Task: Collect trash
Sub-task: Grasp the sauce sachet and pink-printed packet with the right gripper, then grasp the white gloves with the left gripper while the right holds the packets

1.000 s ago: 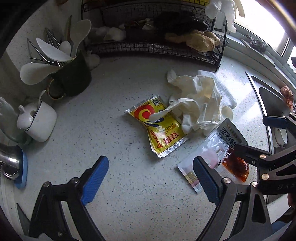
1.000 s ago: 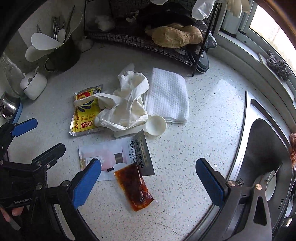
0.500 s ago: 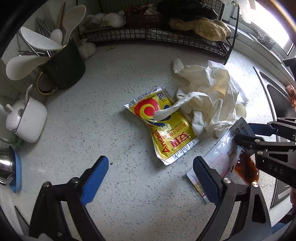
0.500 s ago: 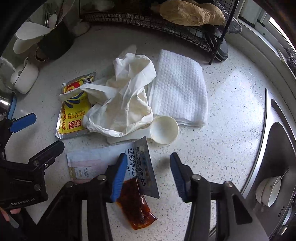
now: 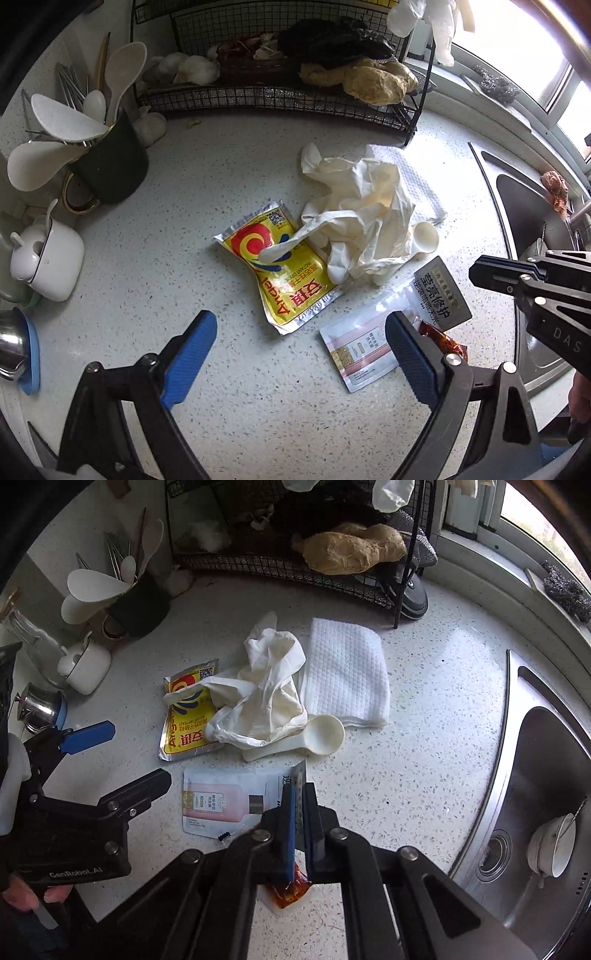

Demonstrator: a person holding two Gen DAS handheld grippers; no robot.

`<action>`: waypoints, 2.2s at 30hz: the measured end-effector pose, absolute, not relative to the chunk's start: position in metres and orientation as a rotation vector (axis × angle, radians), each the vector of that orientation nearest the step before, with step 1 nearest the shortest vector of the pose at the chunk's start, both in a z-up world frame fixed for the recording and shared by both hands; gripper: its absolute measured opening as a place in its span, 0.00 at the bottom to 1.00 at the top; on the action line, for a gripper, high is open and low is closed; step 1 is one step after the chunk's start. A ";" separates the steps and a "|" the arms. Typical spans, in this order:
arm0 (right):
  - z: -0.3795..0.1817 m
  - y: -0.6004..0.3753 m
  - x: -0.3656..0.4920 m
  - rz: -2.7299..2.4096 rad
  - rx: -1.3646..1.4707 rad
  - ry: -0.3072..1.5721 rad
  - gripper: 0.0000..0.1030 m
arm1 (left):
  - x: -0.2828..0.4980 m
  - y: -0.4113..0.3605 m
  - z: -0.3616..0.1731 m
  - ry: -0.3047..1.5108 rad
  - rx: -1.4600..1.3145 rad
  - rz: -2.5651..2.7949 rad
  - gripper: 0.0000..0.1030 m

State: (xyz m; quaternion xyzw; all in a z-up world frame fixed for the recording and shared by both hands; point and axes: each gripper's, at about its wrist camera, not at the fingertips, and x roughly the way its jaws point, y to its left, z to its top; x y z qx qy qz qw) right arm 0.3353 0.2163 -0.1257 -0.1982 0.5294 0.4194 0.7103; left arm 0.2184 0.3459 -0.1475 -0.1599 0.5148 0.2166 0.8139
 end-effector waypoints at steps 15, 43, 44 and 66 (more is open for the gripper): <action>-0.139 0.192 0.369 0.796 -0.358 1.231 0.02 | 0.298 0.365 -0.154 1.146 -0.276 0.299 0.89; -0.146 0.200 0.386 0.770 -0.330 1.261 0.39 | 0.303 0.360 -0.154 1.096 -0.292 0.263 0.06; -0.144 0.202 0.383 0.785 -0.330 1.255 0.42 | 0.298 0.360 -0.150 1.089 -0.293 0.274 0.05; -0.187 0.256 0.352 0.945 -0.477 1.309 0.34 | 0.240 0.342 -0.172 1.129 -0.424 0.358 0.04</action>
